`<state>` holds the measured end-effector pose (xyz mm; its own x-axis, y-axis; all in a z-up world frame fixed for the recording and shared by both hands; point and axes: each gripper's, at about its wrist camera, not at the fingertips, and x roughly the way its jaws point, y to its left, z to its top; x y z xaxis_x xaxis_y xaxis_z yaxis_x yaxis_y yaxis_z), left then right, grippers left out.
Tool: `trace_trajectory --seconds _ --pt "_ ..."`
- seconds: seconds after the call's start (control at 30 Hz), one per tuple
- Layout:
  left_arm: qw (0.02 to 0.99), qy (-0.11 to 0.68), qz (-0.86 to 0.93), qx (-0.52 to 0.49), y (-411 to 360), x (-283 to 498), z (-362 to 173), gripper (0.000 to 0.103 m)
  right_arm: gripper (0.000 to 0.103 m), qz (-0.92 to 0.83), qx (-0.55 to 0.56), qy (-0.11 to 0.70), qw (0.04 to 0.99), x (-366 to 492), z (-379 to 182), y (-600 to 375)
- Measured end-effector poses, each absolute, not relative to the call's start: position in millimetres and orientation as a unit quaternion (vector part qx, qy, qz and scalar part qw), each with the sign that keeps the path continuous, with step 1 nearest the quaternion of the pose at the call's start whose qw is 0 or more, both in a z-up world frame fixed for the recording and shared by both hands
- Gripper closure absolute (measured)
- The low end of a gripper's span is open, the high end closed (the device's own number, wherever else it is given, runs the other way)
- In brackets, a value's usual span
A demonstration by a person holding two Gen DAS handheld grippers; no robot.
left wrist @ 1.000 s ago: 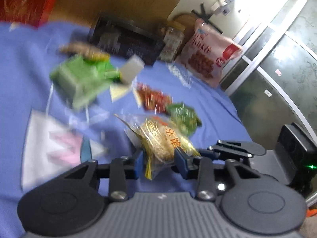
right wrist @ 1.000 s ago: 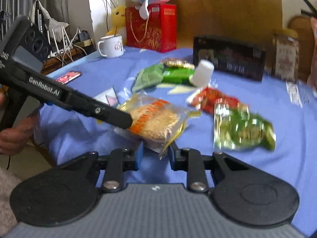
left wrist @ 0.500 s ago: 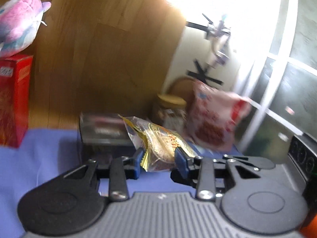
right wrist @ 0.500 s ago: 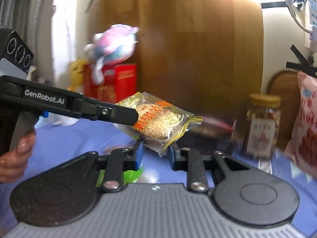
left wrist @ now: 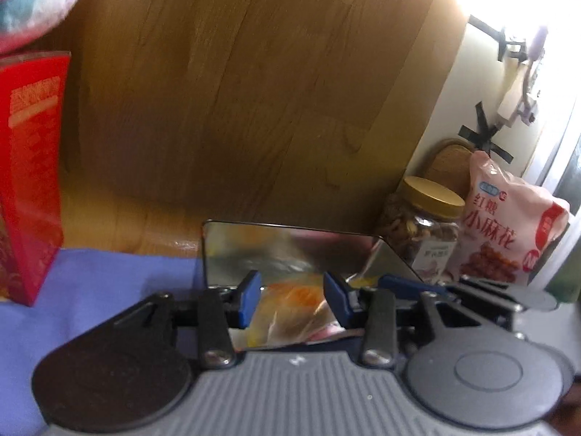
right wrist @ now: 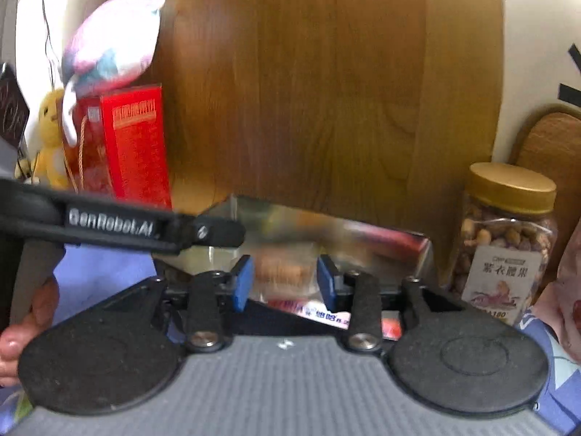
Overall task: Organize snacks
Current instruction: 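Carry the sesame-snack bag into the black box and open left gripper, then grasp the light green pastry packet with the left gripper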
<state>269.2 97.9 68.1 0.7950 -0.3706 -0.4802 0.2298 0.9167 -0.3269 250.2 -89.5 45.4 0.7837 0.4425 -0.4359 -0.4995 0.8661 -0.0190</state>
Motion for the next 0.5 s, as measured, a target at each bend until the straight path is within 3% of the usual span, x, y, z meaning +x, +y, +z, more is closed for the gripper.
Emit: trace_trajectory --seconds 0.17,0.5 --pt "0.947 0.239 -0.168 -0.133 131 214 84 0.057 0.061 0.288 -0.009 0.203 0.936 211 56 -124" --pt "0.926 0.279 -0.145 -0.211 182 115 45 0.057 0.060 0.397 0.056 0.285 0.871 124 31 -135"
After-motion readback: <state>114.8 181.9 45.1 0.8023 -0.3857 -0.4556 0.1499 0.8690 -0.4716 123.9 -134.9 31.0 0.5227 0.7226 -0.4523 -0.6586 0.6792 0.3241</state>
